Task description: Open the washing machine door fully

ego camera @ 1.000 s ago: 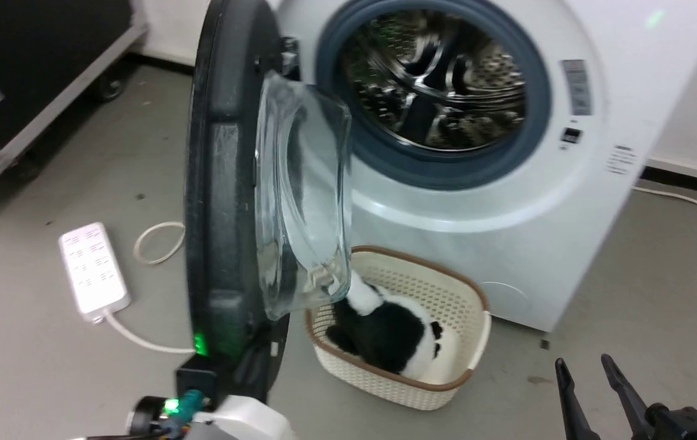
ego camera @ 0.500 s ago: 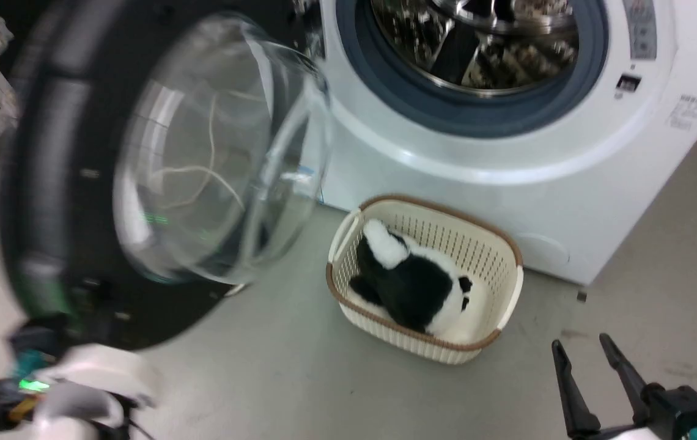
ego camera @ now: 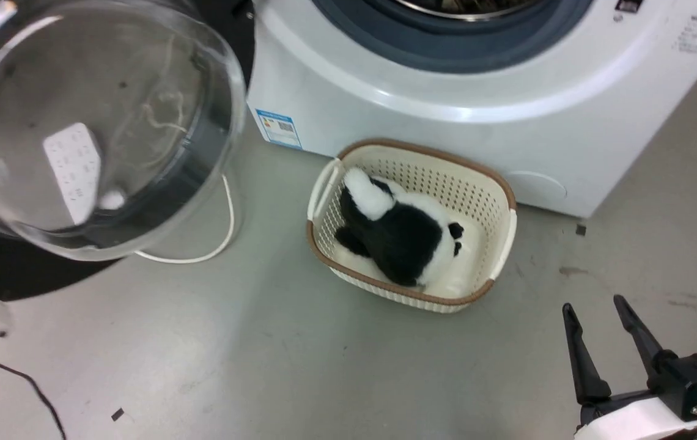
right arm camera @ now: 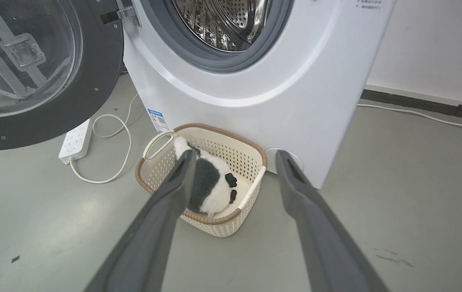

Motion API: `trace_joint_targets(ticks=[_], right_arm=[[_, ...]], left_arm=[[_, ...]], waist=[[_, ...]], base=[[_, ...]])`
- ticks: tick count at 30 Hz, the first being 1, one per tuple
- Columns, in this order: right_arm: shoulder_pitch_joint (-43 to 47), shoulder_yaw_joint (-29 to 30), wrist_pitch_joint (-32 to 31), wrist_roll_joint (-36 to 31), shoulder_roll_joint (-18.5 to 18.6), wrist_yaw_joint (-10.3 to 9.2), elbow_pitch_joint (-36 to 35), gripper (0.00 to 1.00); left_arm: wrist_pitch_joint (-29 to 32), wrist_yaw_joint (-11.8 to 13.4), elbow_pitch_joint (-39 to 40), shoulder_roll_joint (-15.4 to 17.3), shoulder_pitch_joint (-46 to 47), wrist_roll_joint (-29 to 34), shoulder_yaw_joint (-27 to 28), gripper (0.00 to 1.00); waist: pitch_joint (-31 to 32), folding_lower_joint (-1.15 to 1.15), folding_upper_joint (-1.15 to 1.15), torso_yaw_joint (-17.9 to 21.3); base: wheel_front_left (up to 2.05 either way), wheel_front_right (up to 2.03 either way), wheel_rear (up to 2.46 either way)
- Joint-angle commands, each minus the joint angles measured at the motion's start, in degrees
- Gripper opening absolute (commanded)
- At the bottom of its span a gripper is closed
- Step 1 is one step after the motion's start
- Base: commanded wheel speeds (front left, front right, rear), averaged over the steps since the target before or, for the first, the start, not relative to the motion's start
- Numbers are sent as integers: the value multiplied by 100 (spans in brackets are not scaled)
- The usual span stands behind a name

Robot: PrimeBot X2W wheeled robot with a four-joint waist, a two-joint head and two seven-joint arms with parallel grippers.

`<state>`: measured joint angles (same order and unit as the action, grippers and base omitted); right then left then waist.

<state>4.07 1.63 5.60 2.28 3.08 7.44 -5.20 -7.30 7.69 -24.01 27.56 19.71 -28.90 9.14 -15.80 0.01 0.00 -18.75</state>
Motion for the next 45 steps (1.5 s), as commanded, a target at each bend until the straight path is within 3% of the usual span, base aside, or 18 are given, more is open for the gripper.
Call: trace_joint_targets(ticks=[1, 10, 17, 22, 33, 45], right_arm=[[-72, 11, -16, -40, -20, 5, -39, 100], [-102, 55, -1, -28, -20, 5, -26, 100], [-91, 49, 115, 83, -20, 5, 118, 100], [-94, 110, 306, 181, -20, 5, 277, 100], [5, 276, 637, 175, -20, 5, 416, 100], [329, 186, 710, 249, -20, 5, 424, 100]], left_arm=[[-53, -27, -74, 41, 103, -14, 34, 0], [-422, -212, -916, 173, 485, -44, 47, 0], [-651, -326, -1009, 64, 440, 134, -153, 0], [-738, -330, -425, -169, 126, 377, -363, 0], [-711, -101, 1566, -1045, -1258, 860, -1260, 0], [-726, 140, 2030, -1661, -2140, 1298, -2123, 0]], waist=[[-65, -1, 0, 58], [-30, -1, 0, 149], [294, -1, 0, 203], [709, -1, 0, 362], [1483, -1, 0, 1005], [1741, -1, 0, 1563]], base=[[0, 0, 0], [0, 0, 0], [0, 0, 0], [0, 0, 0], [0, 0, 0], [0, 0, 0]])
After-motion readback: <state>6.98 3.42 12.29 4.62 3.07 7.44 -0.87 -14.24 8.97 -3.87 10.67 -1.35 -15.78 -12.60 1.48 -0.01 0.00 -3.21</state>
